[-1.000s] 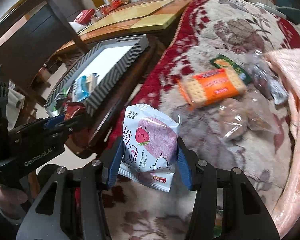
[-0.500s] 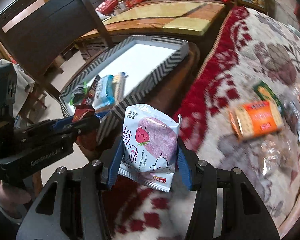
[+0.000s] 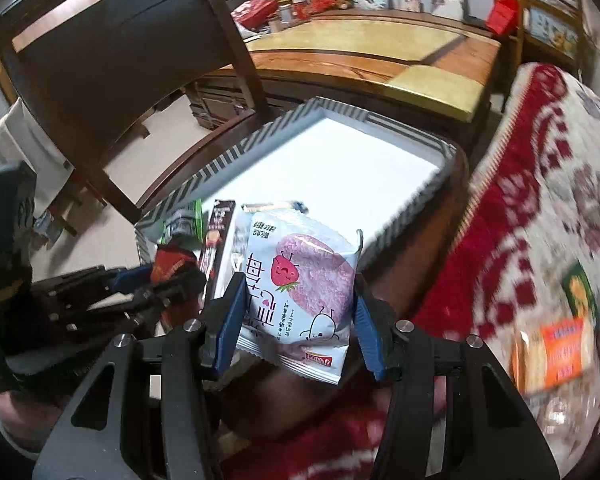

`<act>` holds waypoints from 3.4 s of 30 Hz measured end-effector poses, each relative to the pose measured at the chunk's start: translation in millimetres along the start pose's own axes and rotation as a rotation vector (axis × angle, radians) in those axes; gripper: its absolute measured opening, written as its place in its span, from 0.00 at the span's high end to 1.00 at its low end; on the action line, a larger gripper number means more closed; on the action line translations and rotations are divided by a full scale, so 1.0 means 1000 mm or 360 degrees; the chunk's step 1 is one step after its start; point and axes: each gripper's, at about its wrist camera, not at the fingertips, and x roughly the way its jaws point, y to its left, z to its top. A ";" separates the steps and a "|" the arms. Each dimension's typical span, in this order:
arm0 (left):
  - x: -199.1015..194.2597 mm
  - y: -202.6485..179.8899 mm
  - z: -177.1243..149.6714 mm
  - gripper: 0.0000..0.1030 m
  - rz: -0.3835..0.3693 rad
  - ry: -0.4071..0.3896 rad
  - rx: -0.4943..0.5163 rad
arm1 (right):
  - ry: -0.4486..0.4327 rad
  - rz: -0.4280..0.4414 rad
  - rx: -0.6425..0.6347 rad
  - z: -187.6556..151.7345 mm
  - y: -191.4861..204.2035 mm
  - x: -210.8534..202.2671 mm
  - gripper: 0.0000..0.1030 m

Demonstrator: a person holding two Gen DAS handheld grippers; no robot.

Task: Organize snacks
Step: 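Carry the red candy and white strawberry packet to the white tray and release both, then return both tools from the tray to the snack pile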

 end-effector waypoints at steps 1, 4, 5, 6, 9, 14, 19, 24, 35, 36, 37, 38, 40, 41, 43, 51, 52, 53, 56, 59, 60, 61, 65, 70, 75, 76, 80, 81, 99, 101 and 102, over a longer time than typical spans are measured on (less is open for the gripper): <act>0.002 0.001 0.001 0.65 0.0012 0.0003 -0.0002 | -0.0001 -0.0005 -0.0012 0.004 0.001 0.003 0.51; 0.007 0.003 -0.001 0.65 0.0028 0.0008 -0.0010 | 0.0006 -0.0015 -0.0044 0.021 0.004 0.022 0.51; 0.009 0.003 -0.002 0.65 0.0037 0.0014 -0.0007 | 0.0007 -0.0033 -0.0057 0.027 0.004 0.030 0.51; 0.011 0.003 -0.003 0.65 0.0042 0.0024 -0.0003 | 0.0008 -0.0046 -0.0064 0.031 0.003 0.036 0.51; 0.018 0.000 -0.007 0.65 0.0037 0.0060 0.0007 | 0.0020 -0.0061 -0.0059 0.040 0.000 0.055 0.51; 0.021 -0.004 -0.015 0.65 0.0020 0.0070 -0.0005 | 0.0094 -0.0125 -0.0065 0.043 -0.008 0.082 0.52; 0.023 -0.011 -0.020 0.32 -0.0014 0.0083 -0.0005 | 0.0107 -0.0141 -0.0142 0.032 -0.008 0.085 0.52; 0.017 -0.022 -0.034 0.23 -0.0051 0.0094 -0.0001 | 0.0139 -0.0164 -0.0209 0.018 -0.003 0.076 0.52; -0.003 -0.043 -0.066 0.24 -0.0101 0.0107 -0.0101 | 0.0195 -0.0085 -0.0204 -0.003 -0.019 0.055 0.52; -0.004 -0.044 -0.067 0.24 -0.0098 0.0109 -0.0111 | 0.0193 -0.0058 -0.0185 -0.004 -0.019 0.052 0.52; -0.004 -0.045 -0.067 0.24 -0.0098 0.0113 -0.0117 | 0.0183 -0.0043 -0.0176 -0.004 -0.019 0.049 0.52; -0.006 -0.046 -0.067 0.24 -0.0094 0.0113 -0.0118 | 0.0144 -0.0024 -0.0166 -0.005 -0.019 0.038 0.52; -0.011 -0.047 -0.066 0.24 -0.0069 0.0078 -0.0101 | 0.0065 0.0002 -0.0162 -0.010 -0.019 0.019 0.52; -0.016 -0.049 -0.065 0.23 -0.0039 0.0044 -0.0084 | -0.0003 0.0017 -0.0151 -0.016 -0.020 0.001 0.52; -0.024 -0.051 -0.063 0.22 -0.0006 -0.0014 -0.0075 | -0.0072 0.0027 -0.0112 -0.026 -0.026 -0.024 0.52; -0.045 -0.083 -0.067 0.12 -0.0061 -0.0076 -0.0028 | -0.0192 -0.0072 0.0287 -0.123 -0.089 -0.122 0.52; -0.047 -0.089 -0.071 0.12 -0.0073 -0.0081 -0.0015 | -0.0195 -0.0104 0.0320 -0.135 -0.095 -0.131 0.52; -0.049 -0.097 -0.074 0.12 -0.0089 -0.0086 0.0001 | -0.0197 -0.0125 0.0343 -0.143 -0.100 -0.138 0.52; -0.052 -0.120 -0.083 0.12 -0.0136 -0.0079 0.0052 | -0.0209 -0.0236 0.0415 -0.173 -0.114 -0.164 0.52; -0.052 -0.142 -0.092 0.11 -0.0182 -0.0043 0.0123 | -0.0198 -0.0329 0.0498 -0.198 -0.126 -0.185 0.52; -0.052 -0.150 -0.095 0.11 -0.0189 -0.0034 0.0150 | -0.0203 -0.0333 0.0523 -0.204 -0.129 -0.191 0.52; -0.053 -0.156 -0.099 0.11 -0.0196 -0.0026 0.0169 | -0.0207 -0.0332 0.0541 -0.210 -0.132 -0.195 0.52; -0.051 -0.176 -0.112 0.11 -0.0245 0.0022 0.0238 | -0.0165 -0.0363 0.0584 -0.233 -0.139 -0.207 0.52; -0.049 -0.193 -0.126 0.11 -0.0274 0.0076 0.0309 | -0.0131 -0.0395 0.0663 -0.258 -0.147 -0.215 0.50; -0.043 -0.206 -0.137 0.11 -0.0304 0.0135 0.0373 | -0.0069 -0.0397 0.0719 -0.277 -0.152 -0.215 0.50; -0.042 -0.207 -0.139 0.11 -0.0312 0.0148 0.0382 | -0.0059 -0.0400 0.0720 -0.279 -0.152 -0.214 0.50; -0.036 -0.214 -0.146 0.11 -0.0323 0.0182 0.0424 | -0.0011 -0.0409 0.0779 -0.295 -0.158 -0.209 0.49; -0.035 -0.215 -0.147 0.11 -0.0328 0.0193 0.0433 | -0.0004 -0.0388 0.0799 -0.297 -0.160 -0.208 0.49; -0.029 -0.261 -0.173 0.11 -0.0415 0.0302 0.0632 | -0.0077 -0.0447 0.0846 -0.285 -0.176 -0.217 0.49; -0.028 -0.262 -0.170 0.11 -0.0419 0.0310 0.0617 | -0.0084 -0.0444 0.0837 -0.281 -0.177 -0.216 0.49; -0.027 -0.262 -0.169 0.11 -0.0424 0.0315 0.0609 | -0.0091 -0.0448 0.0835 -0.279 -0.177 -0.216 0.49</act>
